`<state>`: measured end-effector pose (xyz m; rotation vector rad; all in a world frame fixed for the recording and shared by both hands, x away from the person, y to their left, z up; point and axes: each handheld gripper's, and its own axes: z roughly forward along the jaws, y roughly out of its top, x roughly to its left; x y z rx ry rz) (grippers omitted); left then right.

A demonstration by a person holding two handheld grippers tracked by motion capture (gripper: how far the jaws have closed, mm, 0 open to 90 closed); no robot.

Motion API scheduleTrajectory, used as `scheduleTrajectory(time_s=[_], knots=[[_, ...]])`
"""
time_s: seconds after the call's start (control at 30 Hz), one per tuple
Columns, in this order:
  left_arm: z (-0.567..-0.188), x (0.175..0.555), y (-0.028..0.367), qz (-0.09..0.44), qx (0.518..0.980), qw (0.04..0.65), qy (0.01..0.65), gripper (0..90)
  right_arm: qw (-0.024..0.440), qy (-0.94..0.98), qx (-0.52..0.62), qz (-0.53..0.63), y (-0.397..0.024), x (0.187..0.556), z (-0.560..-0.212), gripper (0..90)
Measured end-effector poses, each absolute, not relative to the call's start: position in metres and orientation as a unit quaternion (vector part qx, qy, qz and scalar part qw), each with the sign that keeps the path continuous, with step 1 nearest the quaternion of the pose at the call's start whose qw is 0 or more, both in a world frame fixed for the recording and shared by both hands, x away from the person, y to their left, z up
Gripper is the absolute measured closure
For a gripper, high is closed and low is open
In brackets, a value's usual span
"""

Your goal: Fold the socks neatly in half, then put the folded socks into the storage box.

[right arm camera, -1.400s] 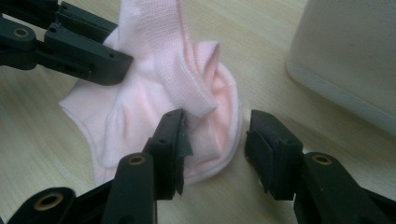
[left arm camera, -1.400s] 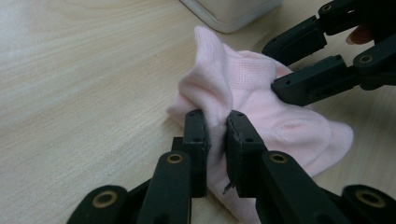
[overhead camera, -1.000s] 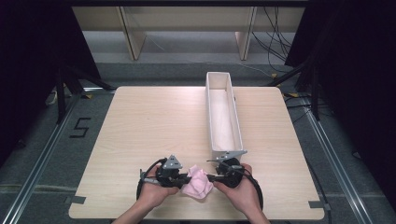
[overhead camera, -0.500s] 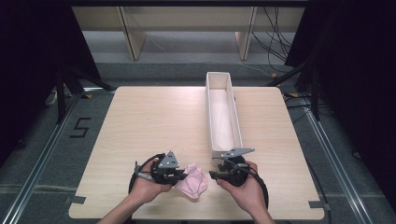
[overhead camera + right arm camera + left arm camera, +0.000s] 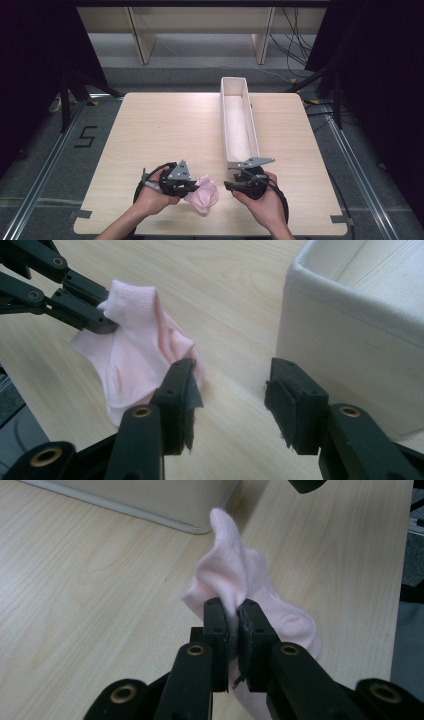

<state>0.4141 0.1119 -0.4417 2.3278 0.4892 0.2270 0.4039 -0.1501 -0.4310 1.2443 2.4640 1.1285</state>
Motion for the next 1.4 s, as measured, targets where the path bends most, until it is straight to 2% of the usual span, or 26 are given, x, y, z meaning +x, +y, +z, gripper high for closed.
scheduleTrajectory(time_s=[0.17,0.27,0.4,0.43,0.73,0.9,1.03,1.2,1.4], knots=[[-0.437,0.414,0.112,0.088,0.908,0.369,0.179,83.8,0.074,0.826,0.417,0.372,-0.149,0.403,-0.425,53.4],[-0.431,0.414,0.111,0.09,0.909,0.37,0.166,83.8,0.055,0.826,0.413,0.38,-0.148,0.404,-0.421,51.8],[-0.423,0.417,0.111,0.092,0.925,0.347,0.123,83.8,0.027,0.839,0.37,0.398,-0.145,0.408,-0.416,49.0],[-0.424,0.415,0.109,0.089,0.918,0.361,0.134,83.8,0.023,0.848,0.351,0.395,-0.147,0.411,-0.413,48.1],[-0.415,0.414,0.103,0.083,0.932,0.348,0.065,83.8,-0.034,0.887,0.244,0.391,-0.138,0.426,-0.401,38.6],[-0.412,0.41,0.1,0.079,0.934,0.345,0.044,83.8,-0.049,0.896,0.219,0.385,-0.131,0.438,-0.403,35.2],[-0.408,0.405,0.097,0.072,0.937,0.341,0.027,83.8,-0.087,0.901,0.202,0.374,-0.122,0.443,-0.408,33.3],[-0.404,0.401,0.094,0.073,0.937,0.343,0.01,83.8,-0.111,0.914,0.173,0.351,-0.11,0.443,-0.416,32.1],[-0.402,0.4,0.091,0.071,0.935,0.349,0.0,83.8,-0.132,0.916,0.152,0.346,-0.103,0.44,-0.424,34.7]])
